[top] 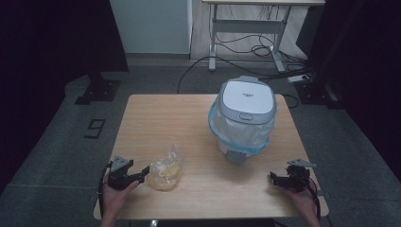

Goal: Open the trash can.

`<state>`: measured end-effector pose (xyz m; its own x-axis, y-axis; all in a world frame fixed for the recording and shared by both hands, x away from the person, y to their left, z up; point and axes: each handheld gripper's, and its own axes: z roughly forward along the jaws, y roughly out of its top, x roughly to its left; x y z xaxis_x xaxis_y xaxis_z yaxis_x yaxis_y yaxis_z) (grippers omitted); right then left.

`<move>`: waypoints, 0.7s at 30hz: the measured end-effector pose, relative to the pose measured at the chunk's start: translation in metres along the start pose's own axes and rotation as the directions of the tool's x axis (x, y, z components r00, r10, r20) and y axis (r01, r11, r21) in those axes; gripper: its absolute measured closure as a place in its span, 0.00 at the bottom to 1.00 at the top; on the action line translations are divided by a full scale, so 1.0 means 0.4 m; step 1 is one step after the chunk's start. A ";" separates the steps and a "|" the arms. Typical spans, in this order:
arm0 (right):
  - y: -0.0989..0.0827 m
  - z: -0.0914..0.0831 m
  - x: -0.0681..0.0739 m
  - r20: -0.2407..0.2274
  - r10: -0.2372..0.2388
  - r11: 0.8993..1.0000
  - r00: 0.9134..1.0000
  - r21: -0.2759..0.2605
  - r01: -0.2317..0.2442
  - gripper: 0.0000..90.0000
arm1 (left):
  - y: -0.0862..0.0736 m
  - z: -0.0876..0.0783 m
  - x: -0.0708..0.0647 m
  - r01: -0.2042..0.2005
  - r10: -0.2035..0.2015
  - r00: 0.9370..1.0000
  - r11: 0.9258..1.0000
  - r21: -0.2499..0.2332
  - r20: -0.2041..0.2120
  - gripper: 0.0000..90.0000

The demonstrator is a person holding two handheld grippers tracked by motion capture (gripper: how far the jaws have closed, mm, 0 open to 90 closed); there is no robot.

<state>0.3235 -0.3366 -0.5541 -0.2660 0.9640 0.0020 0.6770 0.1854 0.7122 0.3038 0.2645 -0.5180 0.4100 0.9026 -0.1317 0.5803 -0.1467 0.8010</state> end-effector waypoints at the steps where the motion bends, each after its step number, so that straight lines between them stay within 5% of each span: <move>1: 0.000 0.001 0.000 -0.001 -0.002 1.000 1.000 0.000 0.002 0.02 | -0.001 0.003 0.000 0.000 0.000 1.000 1.000 0.006 -0.001 0.25; 6: 0.003 0.004 -0.001 -0.006 -0.008 1.000 1.000 0.004 0.008 0.02 | -0.005 0.013 0.002 -0.003 0.004 1.000 0.999 0.054 -0.005 0.25; 21: -0.009 -0.014 -0.005 0.018 0.017 0.999 1.000 -0.028 -0.016 0.18 | -0.008 0.017 0.000 -0.012 0.013 1.000 0.997 0.079 -0.004 0.23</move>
<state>0.3179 -0.3404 -0.5527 -0.2425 0.9702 0.0017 0.6615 0.1640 0.7318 0.3069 0.2624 -0.5245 0.4147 0.9021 -0.1194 0.6288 -0.1892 0.7542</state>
